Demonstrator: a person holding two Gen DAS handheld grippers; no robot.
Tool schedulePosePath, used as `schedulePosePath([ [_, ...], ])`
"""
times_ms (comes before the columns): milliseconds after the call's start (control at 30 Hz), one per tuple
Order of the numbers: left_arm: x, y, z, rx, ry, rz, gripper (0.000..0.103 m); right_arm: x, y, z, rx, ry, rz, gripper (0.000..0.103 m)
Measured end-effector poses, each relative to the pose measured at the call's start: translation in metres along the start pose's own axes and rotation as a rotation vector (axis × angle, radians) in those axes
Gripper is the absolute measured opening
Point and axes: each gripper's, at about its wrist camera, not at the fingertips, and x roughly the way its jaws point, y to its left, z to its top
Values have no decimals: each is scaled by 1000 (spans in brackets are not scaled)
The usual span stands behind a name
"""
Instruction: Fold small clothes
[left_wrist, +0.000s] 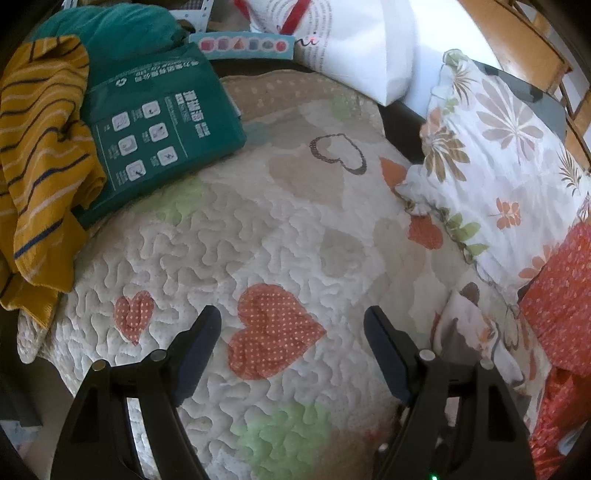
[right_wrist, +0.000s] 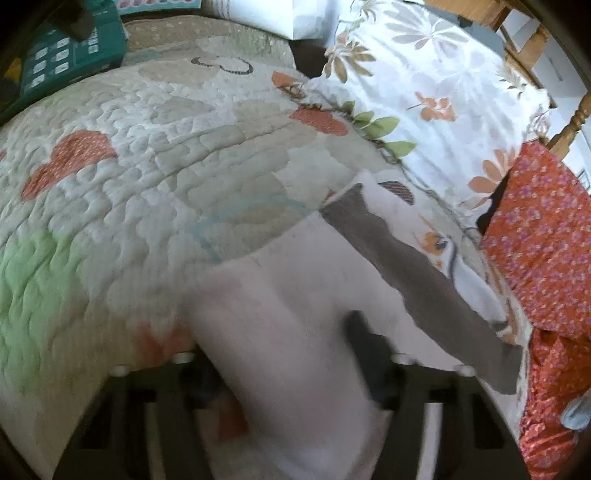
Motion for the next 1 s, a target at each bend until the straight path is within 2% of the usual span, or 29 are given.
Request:
schedulePosePath([
  [67,1,-1,-2,1,9,1,79,-1,-3,2,38,14,12,20],
  [200,1,-13,-10,21,18,-9,79,-12,-44,0,209,25,156,13],
  [300,2,-30,-22,67,21,-11,79,-33,-102,-11,371,-17,223,12],
  [433,3,-63,-44,151,42,-28,79,-70,-200,-49,563,-101,181,12],
  [500,3,-83,-56,198,51,-45,79,-82,-250,-81,665,-116,142,12],
  [567,3,-104,-68,245,60,-65,79,-88,-296,-123,763,-107,80,12],
  [633,4,-123,-79,289,74,-85,79,-80,-328,-169,846,-51,32,12],
  [700,7,-145,-94,331,98,-120,79,-63,-346,-208,903,31,25,12],
  [800,11,-173,-114,384,112,-143,79,-34,-357,-254,994,118,128,13],
  [900,15,-202,-135,436,130,-168,79,-31,-361,-262,1032,113,186,15],
  [1000,19,-225,-154,483,141,-187,79,-45,-355,-245,906,85,129,15],
])
